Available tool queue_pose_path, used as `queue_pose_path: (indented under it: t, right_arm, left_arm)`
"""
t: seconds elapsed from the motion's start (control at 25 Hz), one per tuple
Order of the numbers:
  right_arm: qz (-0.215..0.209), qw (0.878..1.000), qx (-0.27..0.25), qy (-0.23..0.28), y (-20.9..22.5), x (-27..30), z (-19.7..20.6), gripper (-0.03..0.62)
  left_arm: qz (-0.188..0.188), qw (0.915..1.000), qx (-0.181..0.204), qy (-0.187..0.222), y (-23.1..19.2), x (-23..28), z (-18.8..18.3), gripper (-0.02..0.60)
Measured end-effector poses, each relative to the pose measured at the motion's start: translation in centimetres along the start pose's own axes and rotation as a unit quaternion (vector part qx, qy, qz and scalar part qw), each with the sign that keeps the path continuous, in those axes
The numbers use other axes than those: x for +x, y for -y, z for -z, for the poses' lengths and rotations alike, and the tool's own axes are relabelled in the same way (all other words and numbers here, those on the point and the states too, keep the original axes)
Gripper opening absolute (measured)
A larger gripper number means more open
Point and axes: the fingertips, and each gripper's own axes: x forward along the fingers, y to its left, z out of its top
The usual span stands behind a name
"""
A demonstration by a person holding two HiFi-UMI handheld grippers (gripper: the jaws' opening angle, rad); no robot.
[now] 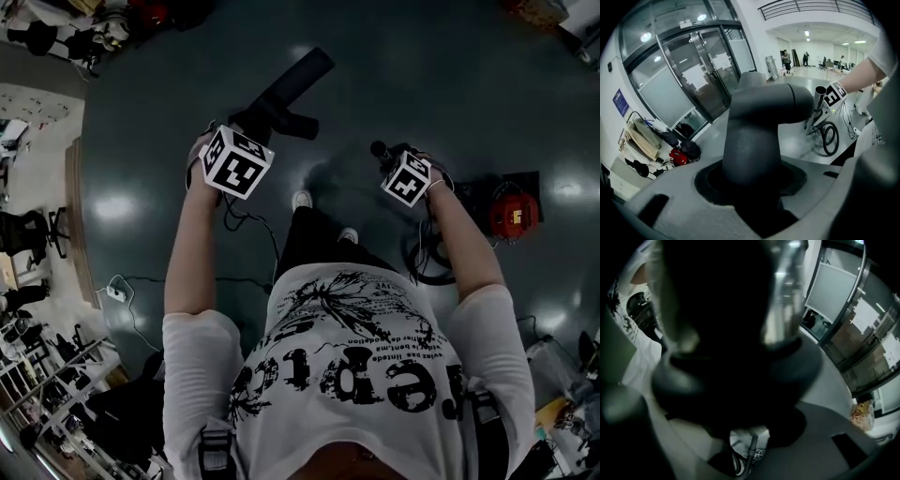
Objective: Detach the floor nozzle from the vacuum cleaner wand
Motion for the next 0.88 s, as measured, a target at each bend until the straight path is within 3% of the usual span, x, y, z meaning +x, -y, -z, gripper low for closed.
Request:
queue_pose_path:
  t: [0.2,0.36,0.64,0.88]
  right_arm:
    - [-0.018,1.0,0.009,-0.011,2.2,3.7,-0.9,0.152]
    - [-0.036,0.999,0.006,-0.038,3.8,10.5,1.3,0.153]
    - [-0.046,0.996,0.021,-0.075,6.2,25.4,6.3,0.153]
    - [-0.063,0.993,0.029,-0.092,6.2,42.2,8.2,0.152]
  left_arm:
    - [0.022,0.9981,-0.056,0.013,-0.4,5.4,2.1,0.196]
    - [0.031,0.9944,-0.101,0.013,0.2,12.8,5.5,0.196]
    - [0.005,0.9876,-0.157,-0.01,0.8,28.5,15.8,0.196]
    - [0.035,0.9825,-0.177,-0.045,2.9,45.0,26.2,0.196]
